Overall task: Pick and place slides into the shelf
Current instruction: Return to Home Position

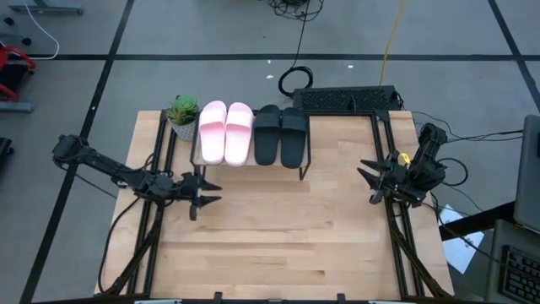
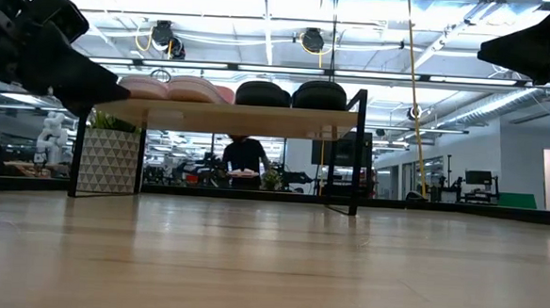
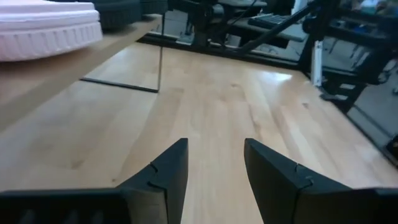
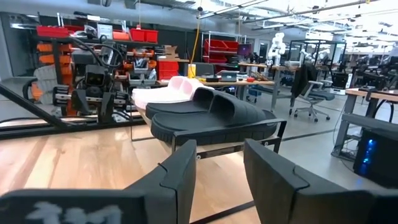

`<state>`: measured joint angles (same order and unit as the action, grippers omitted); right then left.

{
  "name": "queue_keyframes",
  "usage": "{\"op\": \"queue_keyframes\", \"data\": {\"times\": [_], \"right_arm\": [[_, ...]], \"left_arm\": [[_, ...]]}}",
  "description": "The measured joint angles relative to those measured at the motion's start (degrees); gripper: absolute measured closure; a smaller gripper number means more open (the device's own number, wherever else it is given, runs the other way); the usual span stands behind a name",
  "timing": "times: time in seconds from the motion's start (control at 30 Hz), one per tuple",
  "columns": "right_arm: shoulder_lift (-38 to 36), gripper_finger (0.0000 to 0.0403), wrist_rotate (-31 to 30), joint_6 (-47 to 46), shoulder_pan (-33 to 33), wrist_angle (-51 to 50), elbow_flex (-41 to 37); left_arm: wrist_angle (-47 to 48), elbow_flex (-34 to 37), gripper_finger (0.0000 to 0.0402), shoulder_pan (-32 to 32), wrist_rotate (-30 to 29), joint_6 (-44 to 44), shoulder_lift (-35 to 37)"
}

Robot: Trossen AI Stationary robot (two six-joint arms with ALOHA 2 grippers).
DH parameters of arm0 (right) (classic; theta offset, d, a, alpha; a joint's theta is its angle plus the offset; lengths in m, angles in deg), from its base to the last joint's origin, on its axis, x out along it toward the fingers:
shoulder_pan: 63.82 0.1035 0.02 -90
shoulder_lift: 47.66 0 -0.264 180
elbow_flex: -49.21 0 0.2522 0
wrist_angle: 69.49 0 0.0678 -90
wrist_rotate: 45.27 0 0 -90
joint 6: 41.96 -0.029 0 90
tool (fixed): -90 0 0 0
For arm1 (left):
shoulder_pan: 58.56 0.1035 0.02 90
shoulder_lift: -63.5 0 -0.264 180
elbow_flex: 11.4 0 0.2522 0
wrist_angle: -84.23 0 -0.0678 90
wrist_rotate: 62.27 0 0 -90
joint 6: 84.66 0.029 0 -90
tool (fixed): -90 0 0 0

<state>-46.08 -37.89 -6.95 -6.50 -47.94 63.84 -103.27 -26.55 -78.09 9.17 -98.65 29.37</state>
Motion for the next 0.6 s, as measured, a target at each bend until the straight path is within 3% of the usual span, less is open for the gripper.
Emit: {"op": "queue_keyframes", "data": {"times": [0.37, 0.5, 0.6], "right_arm": [[0.0, 0.028, 0.1, -5.8, 0.0, 0.9, 0.0], [0.0, 0.028, 0.1, -5.5, 0.0, 0.9, 0.0], [0.0, 0.028, 0.1, -5.7, 0.0, 0.9, 0.0]], "left_arm": [[-11.2, 0.0, 0.0247, 0.0, 2.0, -15.6, 0.2], [-16.5, -0.1, 0.0247, -0.3, 13.2, -5.4, 2.0], [-14.1, -0.1, 0.0247, -0.9, 14.6, -4.5, 3.9]]}}
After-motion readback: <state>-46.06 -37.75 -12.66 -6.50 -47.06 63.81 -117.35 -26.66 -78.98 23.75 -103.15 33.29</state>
